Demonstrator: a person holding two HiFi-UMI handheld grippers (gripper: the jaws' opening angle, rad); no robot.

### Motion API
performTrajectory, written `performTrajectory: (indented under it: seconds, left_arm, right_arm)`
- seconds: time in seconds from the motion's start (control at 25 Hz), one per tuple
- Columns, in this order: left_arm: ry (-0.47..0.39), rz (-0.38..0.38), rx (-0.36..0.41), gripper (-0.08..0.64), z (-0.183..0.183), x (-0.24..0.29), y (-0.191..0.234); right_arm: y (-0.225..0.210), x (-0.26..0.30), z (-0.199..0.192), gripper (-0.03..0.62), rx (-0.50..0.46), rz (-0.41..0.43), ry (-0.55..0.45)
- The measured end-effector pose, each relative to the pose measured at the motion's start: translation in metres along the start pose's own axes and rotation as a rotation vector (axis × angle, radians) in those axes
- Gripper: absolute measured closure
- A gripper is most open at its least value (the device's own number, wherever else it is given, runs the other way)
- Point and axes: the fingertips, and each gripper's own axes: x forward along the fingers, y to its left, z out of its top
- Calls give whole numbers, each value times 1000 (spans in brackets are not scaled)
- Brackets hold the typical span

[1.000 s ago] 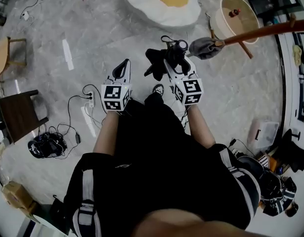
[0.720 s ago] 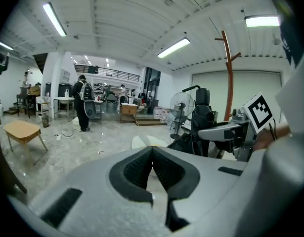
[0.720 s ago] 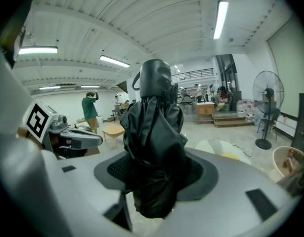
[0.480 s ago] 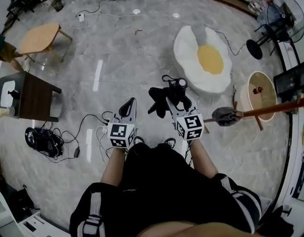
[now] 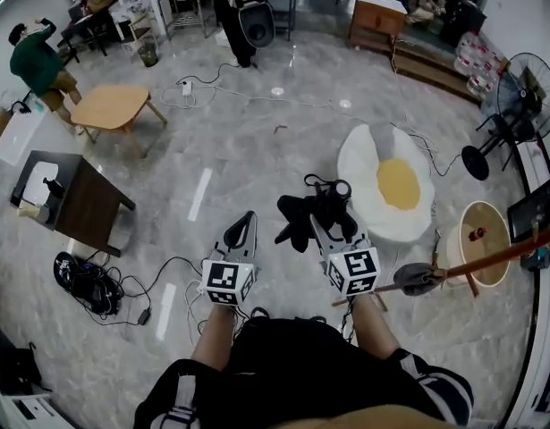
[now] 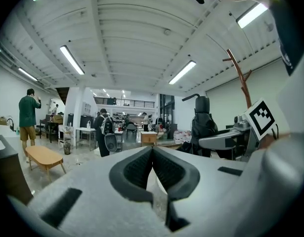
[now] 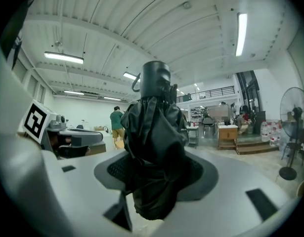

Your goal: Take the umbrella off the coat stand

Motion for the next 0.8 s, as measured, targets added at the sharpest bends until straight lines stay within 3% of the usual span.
performTrajectory:
  seconds: [0.28,0.8]
  left_arm:
    - [-2,-14,-12,560,2,-2,-1]
    - [-21,-99,-23,560,6,1,-27]
  right_arm:
    - [16,-7,20,353,13,38,-23]
    - [8,-27,13,354,23,-29,-27]
